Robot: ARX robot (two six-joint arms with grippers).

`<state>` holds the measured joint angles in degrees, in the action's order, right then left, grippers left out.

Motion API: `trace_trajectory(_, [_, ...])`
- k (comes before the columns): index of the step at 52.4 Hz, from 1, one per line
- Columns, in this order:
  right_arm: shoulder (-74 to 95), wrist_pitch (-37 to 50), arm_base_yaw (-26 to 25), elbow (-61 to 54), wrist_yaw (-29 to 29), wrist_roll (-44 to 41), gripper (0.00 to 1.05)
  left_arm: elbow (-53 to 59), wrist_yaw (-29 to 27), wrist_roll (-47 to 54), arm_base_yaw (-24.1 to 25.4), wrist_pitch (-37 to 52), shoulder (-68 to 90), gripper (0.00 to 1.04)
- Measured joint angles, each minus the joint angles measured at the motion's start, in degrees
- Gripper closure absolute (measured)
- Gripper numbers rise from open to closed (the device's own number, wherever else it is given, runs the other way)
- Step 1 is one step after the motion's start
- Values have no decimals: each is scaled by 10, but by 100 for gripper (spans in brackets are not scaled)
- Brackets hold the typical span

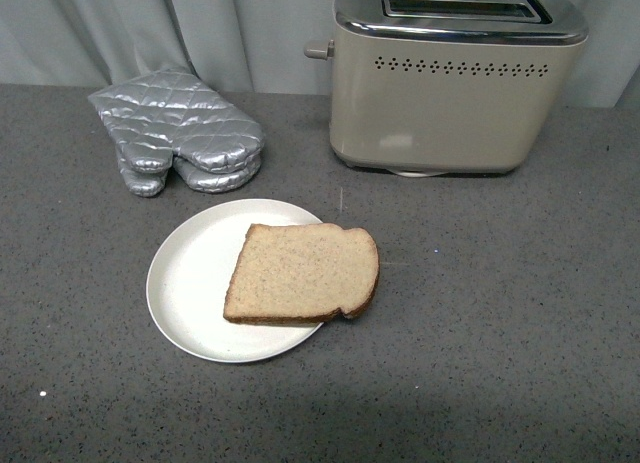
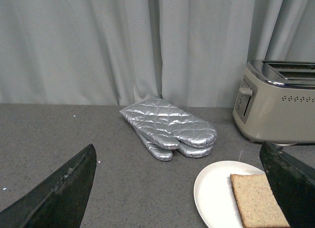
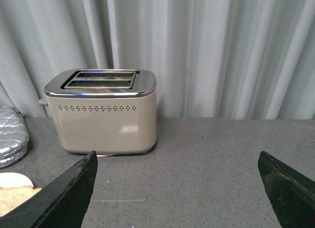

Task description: Put bread into toaster

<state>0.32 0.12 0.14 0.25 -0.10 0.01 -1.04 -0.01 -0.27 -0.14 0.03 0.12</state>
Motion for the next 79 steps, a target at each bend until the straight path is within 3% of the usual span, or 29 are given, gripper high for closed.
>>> trace_trajectory(53, [0,0,0,0,0,0,10,0,0,0,0,0,0,7])
trace_trajectory(55, [0,0,0,0,0,0,10,-5,-35,-17,-10,-19,10,7])
trace_trajectory(58, [0,0,0,0,0,0,10,-37,-156,-81,-39,-101,82,7])
trace_trajectory(60, [-1,0,0,0,0,0,10,-39,-165,-102,-37,-105,110,7])
trace_trajectory(67, [-1,0,0,0,0,0,10,-53,-155,-144,-30,-63,206,7])
trace_trajectory(79, [-1,0,0,0,0,0,10,-123,-63,-152,-12,81,476,7])
